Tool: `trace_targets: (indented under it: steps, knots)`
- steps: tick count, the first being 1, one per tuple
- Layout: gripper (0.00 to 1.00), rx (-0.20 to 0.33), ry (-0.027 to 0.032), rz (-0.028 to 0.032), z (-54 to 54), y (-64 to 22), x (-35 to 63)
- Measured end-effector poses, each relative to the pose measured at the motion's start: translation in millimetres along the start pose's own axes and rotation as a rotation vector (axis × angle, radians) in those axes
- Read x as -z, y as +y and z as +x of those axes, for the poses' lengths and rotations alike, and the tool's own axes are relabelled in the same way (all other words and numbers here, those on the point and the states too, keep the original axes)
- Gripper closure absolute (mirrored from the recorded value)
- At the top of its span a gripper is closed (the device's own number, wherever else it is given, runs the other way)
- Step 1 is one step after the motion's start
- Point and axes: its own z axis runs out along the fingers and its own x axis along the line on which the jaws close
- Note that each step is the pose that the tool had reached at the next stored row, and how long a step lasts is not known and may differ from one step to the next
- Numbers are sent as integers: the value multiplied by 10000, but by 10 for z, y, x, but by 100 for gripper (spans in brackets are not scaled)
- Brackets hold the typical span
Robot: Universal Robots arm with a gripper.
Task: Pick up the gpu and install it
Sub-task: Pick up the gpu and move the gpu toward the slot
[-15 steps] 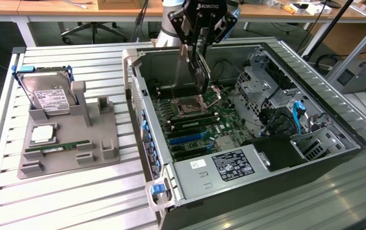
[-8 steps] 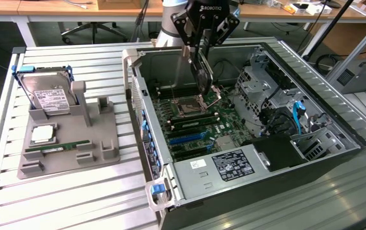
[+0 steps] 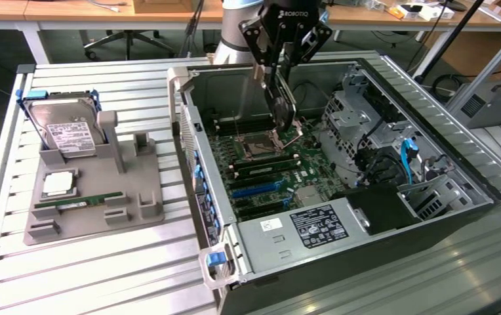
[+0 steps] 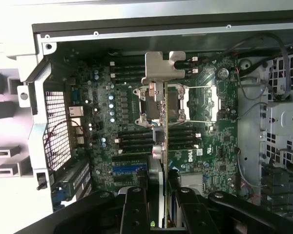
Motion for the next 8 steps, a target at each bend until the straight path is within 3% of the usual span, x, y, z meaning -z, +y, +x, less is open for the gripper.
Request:
trace_targets:
  steps: [8]
  knots:
    - [73, 1, 0, 1, -46, -9, -13]
